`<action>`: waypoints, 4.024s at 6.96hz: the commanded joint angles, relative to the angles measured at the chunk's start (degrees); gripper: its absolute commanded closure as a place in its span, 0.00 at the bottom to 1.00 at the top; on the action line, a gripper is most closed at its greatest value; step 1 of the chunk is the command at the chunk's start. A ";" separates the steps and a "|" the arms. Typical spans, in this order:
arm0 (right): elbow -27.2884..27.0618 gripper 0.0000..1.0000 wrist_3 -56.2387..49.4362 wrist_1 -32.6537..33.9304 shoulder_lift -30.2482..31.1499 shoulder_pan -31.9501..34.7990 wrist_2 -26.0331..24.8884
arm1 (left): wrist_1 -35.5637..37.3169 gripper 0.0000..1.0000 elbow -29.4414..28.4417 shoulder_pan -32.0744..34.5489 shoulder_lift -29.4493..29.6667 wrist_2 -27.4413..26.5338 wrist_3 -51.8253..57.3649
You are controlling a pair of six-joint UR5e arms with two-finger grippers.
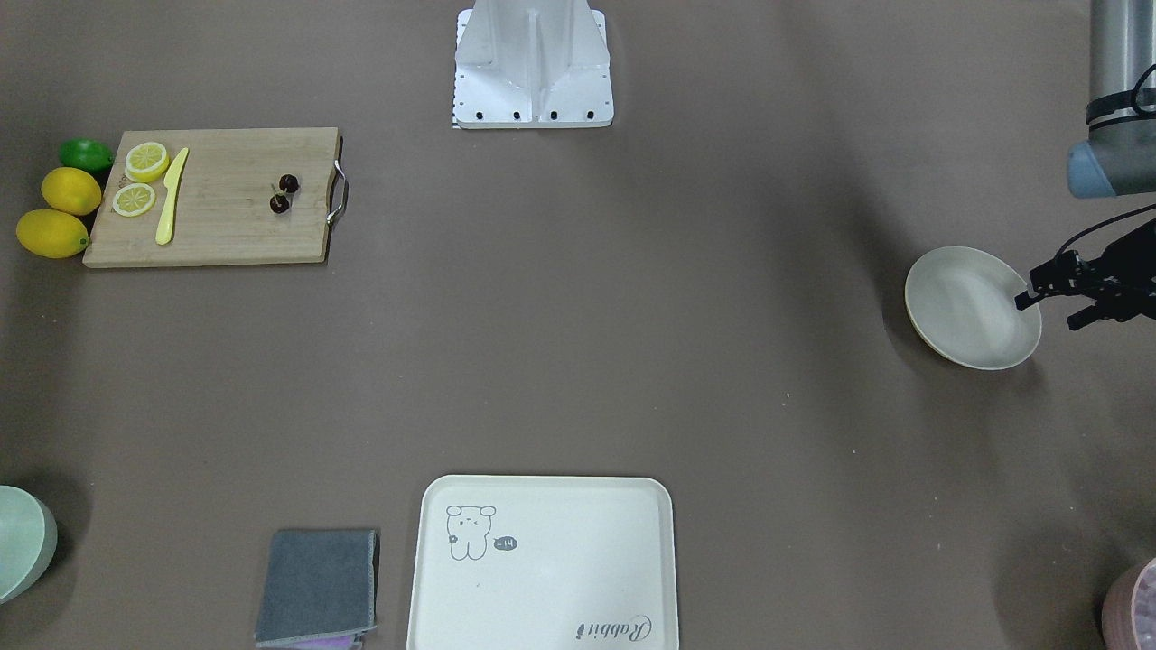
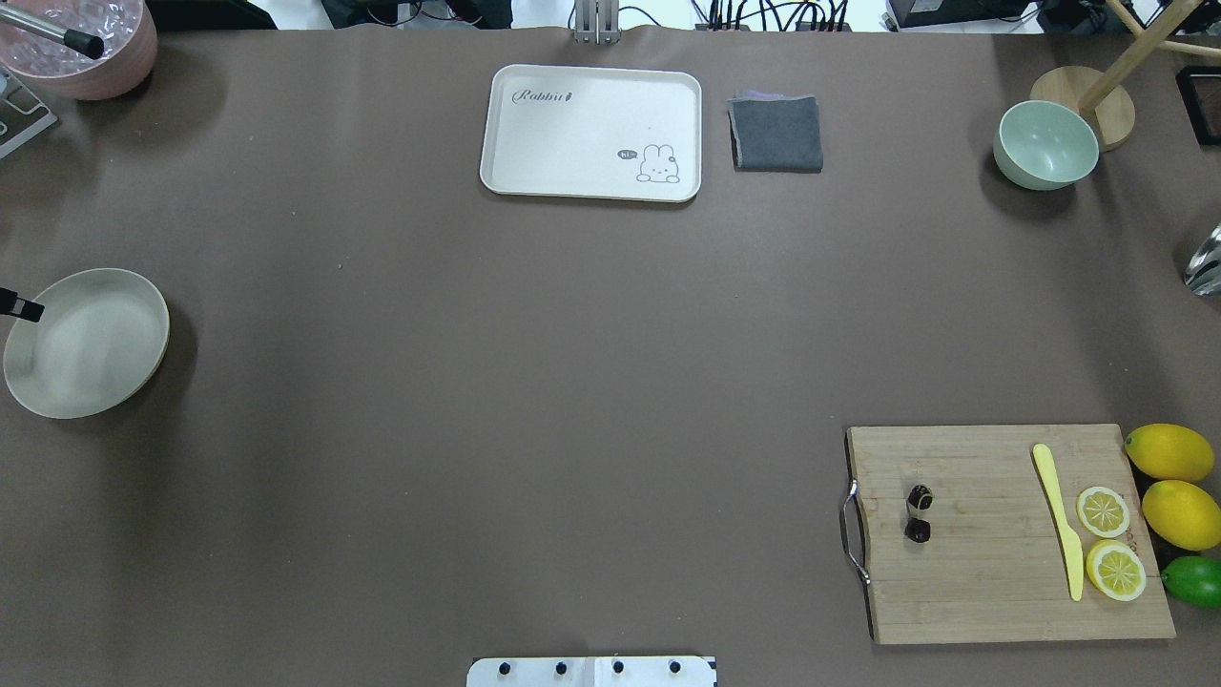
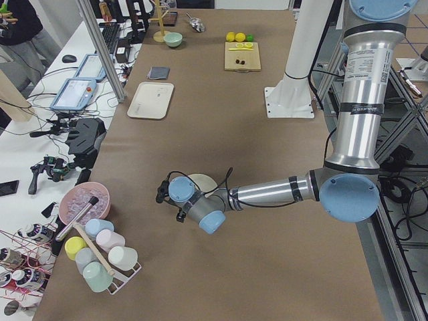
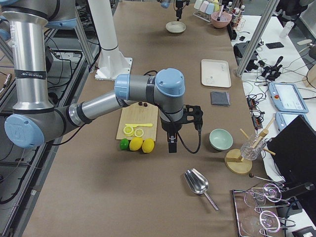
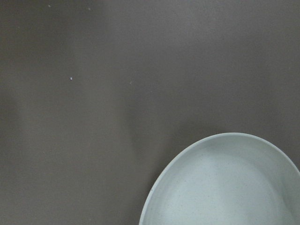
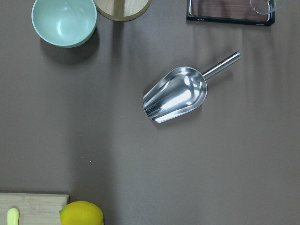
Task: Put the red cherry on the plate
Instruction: 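Close the left gripper on the white plate's rim, then slide the white plate with the left gripper toward the table center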
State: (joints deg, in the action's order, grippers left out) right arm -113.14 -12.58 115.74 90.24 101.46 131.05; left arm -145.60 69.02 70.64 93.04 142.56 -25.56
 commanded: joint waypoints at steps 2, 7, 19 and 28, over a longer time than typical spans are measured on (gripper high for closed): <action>-1.38 0.00 -0.43 -0.26 2.57 0.58 0.00 | -4.58 0.03 -0.38 -0.77 -2.06 -0.09 -0.54; -3.40 0.00 -0.52 -0.26 4.68 1.72 0.00 | -11.62 0.12 -3.80 -2.26 -3.38 -2.11 -0.63; -7.18 0.00 -0.52 -0.26 7.50 1.99 0.00 | -7.03 1.00 2.14 -0.62 -2.95 7.53 -10.90; -7.63 0.00 0.27 0.27 7.32 2.42 0.70 | 19.73 1.00 26.34 -20.13 19.34 -5.39 -37.86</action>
State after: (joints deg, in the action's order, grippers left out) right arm -121.23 -12.41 116.02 97.78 103.85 131.69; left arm -127.40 95.34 58.51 107.38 144.16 -59.06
